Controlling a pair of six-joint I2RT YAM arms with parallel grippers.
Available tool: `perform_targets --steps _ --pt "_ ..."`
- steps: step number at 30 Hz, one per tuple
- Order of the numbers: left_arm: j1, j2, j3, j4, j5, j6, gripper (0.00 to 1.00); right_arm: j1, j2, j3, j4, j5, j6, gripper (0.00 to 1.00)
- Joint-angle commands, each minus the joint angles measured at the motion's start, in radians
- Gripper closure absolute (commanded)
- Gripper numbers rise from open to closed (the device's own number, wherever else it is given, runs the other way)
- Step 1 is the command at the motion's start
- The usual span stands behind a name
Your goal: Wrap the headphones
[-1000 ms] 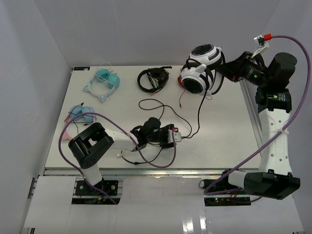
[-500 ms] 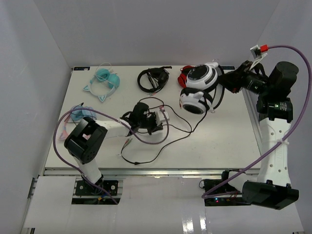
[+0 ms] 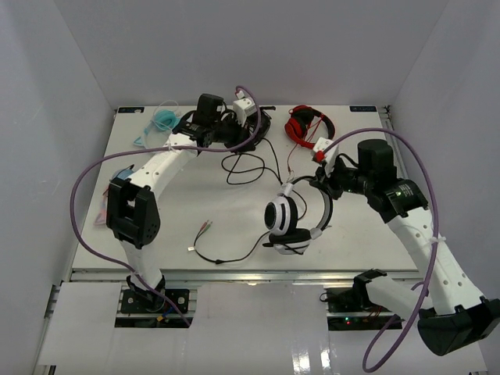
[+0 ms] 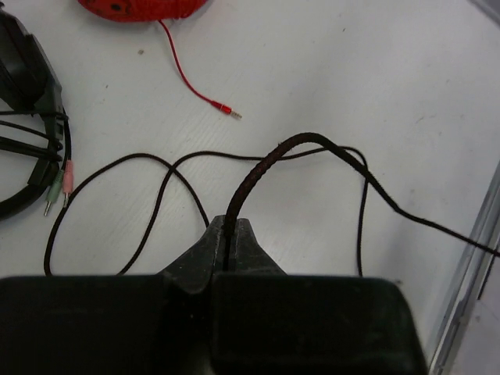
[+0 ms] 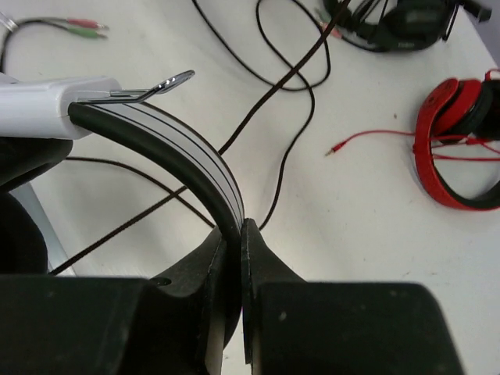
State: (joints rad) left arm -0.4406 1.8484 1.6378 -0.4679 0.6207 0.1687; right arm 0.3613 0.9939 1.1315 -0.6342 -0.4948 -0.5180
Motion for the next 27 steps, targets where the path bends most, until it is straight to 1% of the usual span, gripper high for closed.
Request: perform_targets --steps 1,4,7,9,12,16,19,21,23,27 --pt "0.0 -0.012 0.174 -0.19 0.029 -0.161 1.0 0.115 -0.027 -0.053 0.123 0.317 -0.087 0.92" --pt "-0.003 -0.059 0.218 -0.198 0.018 -0.24 1.0 0.16 -0.005 -0.106 0.222 0.507 -0.064 0.92" --pt "-0.02 -0.127 0.23 -0.188 0.019 -0.288 1.0 0.189 0.023 -0.14 0.323 0.658 -0.022 0.92" --pt "-0.047 -0.16 0.239 -0.186 0.016 -0.311 1.0 0.194 0.06 -0.141 0.392 0.72 0.011 0.92" --pt "-0.079 -0.225 0.246 -0.189 0.01 -0.327 1.0 0.194 0.115 -0.108 0.448 0.837 0.06 0.92" --pt "-0.103 -0.29 0.242 -0.202 -0.015 -0.329 1.0 0.189 0.199 -0.048 0.465 0.884 0.084 0.92" --pt "-0.131 -0.338 0.231 -0.229 -0.033 -0.309 1.0 0.183 0.274 0.026 0.469 0.929 0.11 0.92" --pt "-0.152 -0.353 0.224 -0.29 -0.093 -0.278 1.0 0.166 0.301 0.067 0.469 0.955 0.123 0.92" --pt "-0.167 -0.379 0.199 -0.317 -0.138 -0.253 1.0 0.144 0.318 0.107 0.478 0.956 0.141 0.92" --pt "-0.185 -0.408 0.143 -0.323 -0.121 -0.248 1.0 0.105 0.354 0.17 0.511 0.959 0.191 0.92"
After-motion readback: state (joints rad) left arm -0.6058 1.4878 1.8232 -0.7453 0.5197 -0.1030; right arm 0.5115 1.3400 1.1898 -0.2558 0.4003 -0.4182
